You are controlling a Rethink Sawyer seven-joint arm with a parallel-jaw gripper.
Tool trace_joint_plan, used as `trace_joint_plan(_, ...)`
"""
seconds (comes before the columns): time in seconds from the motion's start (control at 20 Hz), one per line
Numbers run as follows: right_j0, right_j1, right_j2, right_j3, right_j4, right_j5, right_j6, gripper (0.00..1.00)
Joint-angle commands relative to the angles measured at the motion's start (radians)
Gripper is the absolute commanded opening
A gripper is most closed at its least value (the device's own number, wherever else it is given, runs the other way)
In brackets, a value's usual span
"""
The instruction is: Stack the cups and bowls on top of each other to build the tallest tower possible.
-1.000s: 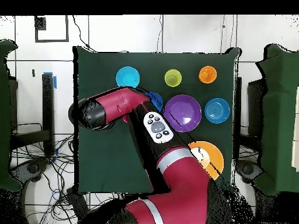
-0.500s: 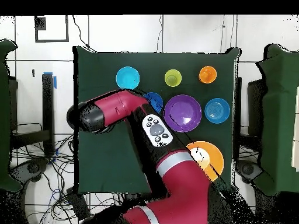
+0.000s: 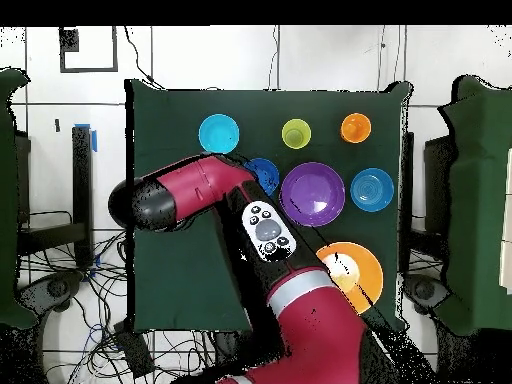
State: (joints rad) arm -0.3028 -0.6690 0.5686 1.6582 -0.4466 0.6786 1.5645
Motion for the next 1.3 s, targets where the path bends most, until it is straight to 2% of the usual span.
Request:
trace_joint_plan(0.05, -0.021, -0.049, 0.033, 0.058, 0.027, 0.121, -0.055, 0.00)
trace_joint_plan(0.5, -0.023, -0.045, 0.033, 0.062, 0.023, 0.095, -0.061, 0.00)
trace_joint_plan(0.7, -0.026, -0.051, 0.049, 0.066, -0.003, 0.037, -0.082, 0.00)
trace_joint_plan(1.3, -0.029, -0.042, 0.059, 0.077, 0.009, 0.038, -0.063, 0.00)
